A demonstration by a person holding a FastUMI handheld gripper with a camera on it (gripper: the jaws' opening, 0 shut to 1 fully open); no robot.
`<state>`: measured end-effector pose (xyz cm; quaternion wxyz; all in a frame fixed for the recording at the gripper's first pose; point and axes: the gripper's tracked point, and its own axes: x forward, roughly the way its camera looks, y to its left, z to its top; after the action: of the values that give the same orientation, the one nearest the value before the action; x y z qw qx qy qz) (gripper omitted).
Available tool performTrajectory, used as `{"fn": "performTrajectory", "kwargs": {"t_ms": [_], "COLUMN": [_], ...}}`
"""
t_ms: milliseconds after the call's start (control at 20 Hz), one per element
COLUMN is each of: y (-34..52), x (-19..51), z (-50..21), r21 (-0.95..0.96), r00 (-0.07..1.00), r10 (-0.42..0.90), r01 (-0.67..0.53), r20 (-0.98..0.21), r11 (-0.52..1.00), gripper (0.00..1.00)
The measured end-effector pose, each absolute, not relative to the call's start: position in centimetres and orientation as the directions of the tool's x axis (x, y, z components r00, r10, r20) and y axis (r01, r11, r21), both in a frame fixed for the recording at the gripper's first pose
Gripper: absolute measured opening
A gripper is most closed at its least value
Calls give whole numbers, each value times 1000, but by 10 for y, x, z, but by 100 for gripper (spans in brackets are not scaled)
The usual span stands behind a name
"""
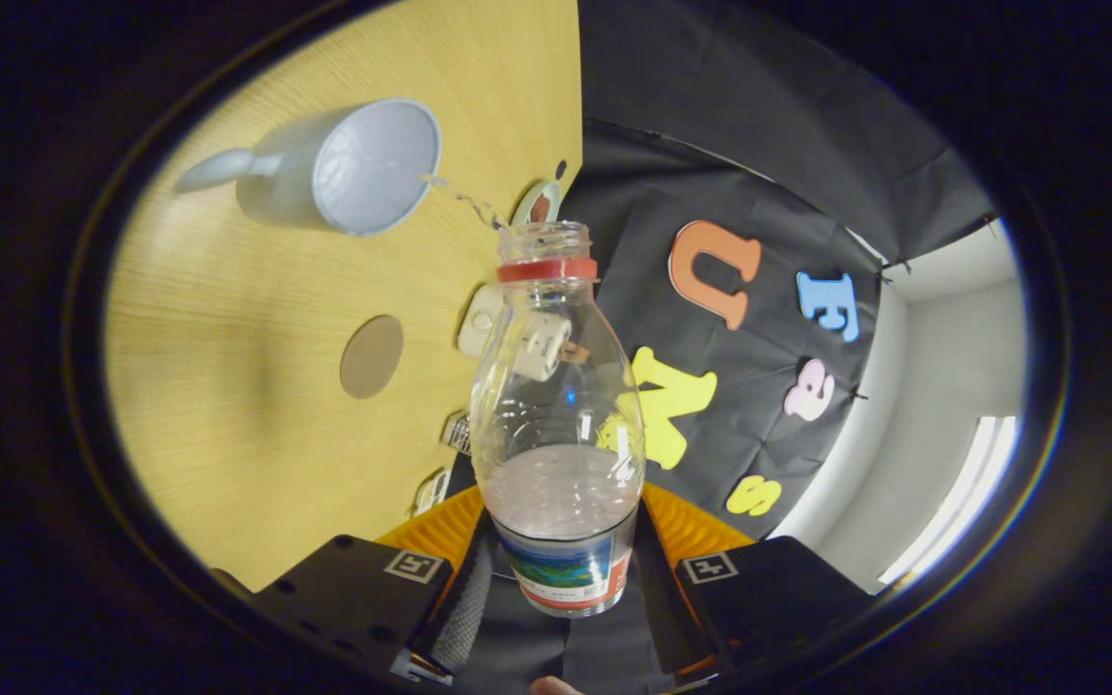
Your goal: Take the bottle from table, then pour the juice into the cup, finally place the bottle on the coaster
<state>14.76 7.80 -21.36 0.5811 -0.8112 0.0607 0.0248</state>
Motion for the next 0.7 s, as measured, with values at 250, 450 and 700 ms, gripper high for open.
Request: {"fn": "performTrajectory", "kwargs": {"t_ms": [250, 450, 700], "y": [82, 85, 86], "x": [147, 146, 149], "z": [-210, -205, -202], "r21": [-934, -929, -923], "r00": [992, 993, 993], "r10": [-64, -60, -56], "r01": [-125, -121, -114], "r20": [-110, -106, -100], "r11": [-334, -350, -369], "gripper": [75, 75, 75]}}
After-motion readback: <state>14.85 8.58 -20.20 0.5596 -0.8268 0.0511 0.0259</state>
